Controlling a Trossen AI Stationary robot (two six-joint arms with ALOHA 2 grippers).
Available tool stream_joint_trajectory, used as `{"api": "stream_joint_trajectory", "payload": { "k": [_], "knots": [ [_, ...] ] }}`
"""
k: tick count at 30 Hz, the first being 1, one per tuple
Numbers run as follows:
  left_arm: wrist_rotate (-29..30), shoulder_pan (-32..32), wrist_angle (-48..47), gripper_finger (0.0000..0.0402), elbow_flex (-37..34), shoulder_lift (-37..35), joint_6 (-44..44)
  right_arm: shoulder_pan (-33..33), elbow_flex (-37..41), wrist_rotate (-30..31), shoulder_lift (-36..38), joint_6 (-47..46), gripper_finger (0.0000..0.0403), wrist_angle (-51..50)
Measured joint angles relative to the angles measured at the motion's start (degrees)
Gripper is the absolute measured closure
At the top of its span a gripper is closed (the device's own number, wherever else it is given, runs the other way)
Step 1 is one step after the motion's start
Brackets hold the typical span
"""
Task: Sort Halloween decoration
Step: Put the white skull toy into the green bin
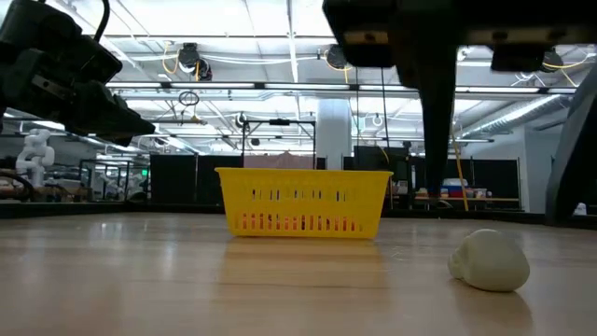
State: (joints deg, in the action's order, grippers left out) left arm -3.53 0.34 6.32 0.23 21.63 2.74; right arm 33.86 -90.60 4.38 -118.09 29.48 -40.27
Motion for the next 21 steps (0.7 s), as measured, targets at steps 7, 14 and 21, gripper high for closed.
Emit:
{"api": "stream_joint_trajectory", "payload": {
  "k": [7, 14, 21],
  "knots": [
    [-0.02, 0.00, 0.01, 0.0391, 0.00, 0.00, 1.38, -1.20, 0.02, -2.84, 0.05, 1.83, 0.0224, 1.17],
    [-0.02, 0.00, 0.01, 0.0391, 0.00, 0.00, 1.38, -2.20, 0.02, -4.83, -0.90, 1.88, 0.0225, 1.58],
    [-0.05, 0.00, -0.04, 0.0391, 0.00, 0.00, 1.36, -2.33, 0.04, -6.05, -3.68, 5.34, 0.0225, 1.91]
  ]
}}
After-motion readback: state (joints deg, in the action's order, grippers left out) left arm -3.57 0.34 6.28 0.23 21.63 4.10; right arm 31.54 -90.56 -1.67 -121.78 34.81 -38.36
